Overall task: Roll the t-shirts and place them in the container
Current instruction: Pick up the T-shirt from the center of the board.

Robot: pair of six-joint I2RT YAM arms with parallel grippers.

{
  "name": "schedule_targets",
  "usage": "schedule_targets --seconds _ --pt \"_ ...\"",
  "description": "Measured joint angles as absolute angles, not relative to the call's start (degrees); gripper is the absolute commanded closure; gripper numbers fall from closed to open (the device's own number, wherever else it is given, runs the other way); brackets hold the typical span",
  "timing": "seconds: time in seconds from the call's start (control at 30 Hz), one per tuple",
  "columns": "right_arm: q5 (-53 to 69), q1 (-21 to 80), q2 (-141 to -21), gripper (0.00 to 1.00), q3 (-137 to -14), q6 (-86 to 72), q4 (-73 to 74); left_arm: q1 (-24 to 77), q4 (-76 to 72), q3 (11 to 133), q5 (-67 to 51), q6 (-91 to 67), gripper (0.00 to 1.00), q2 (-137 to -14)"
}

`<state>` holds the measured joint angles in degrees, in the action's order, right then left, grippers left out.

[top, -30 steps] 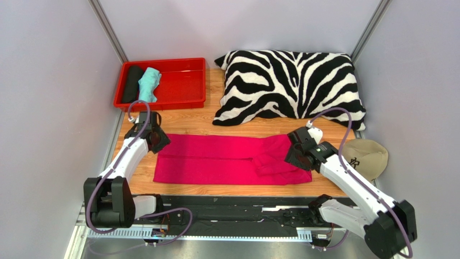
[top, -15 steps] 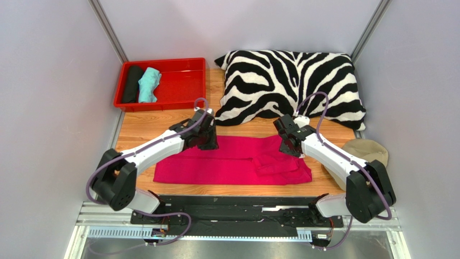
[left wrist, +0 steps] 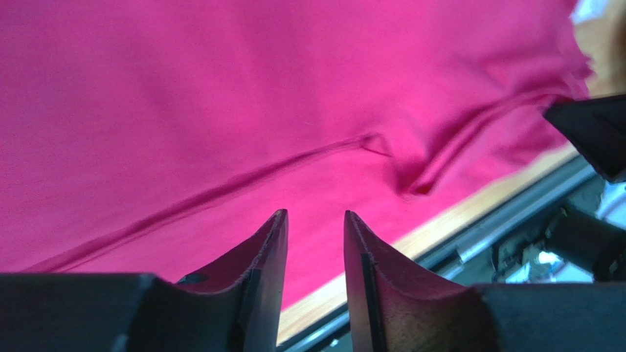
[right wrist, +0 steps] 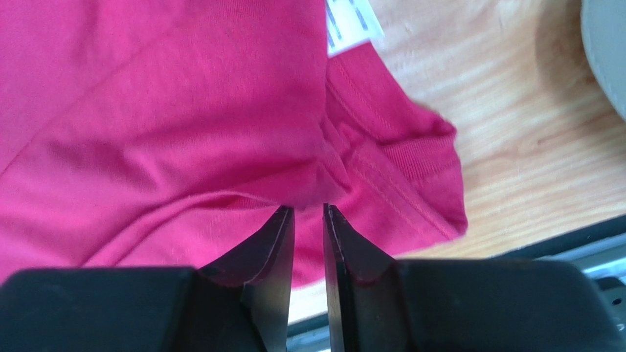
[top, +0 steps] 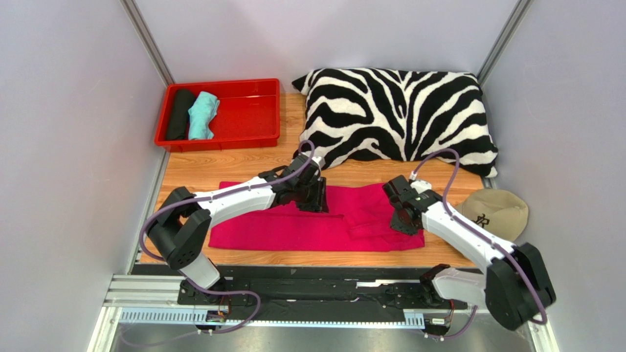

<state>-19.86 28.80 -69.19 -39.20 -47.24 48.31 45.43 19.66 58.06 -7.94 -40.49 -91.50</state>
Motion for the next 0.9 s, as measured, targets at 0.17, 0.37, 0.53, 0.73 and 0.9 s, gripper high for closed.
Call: schedule_targets --seconds 0.17,0.37,0.53,0.73,0.9 --pt "-18.37 28.80 -59.33 0.78 -38.39 -49.19 51.86 50.68 16.58 59.48 -11.07 -40.53 0.56 -94.30" --pt "-20.16 28.80 -50.26 0.69 -38.61 -51.90 56.10 56.10 13.50 62.37 -13.10 -40.58 0.56 -98.63" --pt "-22.50 28.77 -49.67 0.66 -39.55 -52.53 57.41 58.57 12.51 65.23 -13.21 -40.58 0.57 -102.78" --pt "-23.09 28.69 -53.41 0.66 -41.32 -52.38 57.10 59.51 13.19 66.54 -11.62 -40.64 0.59 -105.65" --pt "-23.09 28.69 -54.35 0.66 -41.65 -52.01 56.64 59.92 14.52 66.54 -10.15 -40.66 0.59 -106.17"
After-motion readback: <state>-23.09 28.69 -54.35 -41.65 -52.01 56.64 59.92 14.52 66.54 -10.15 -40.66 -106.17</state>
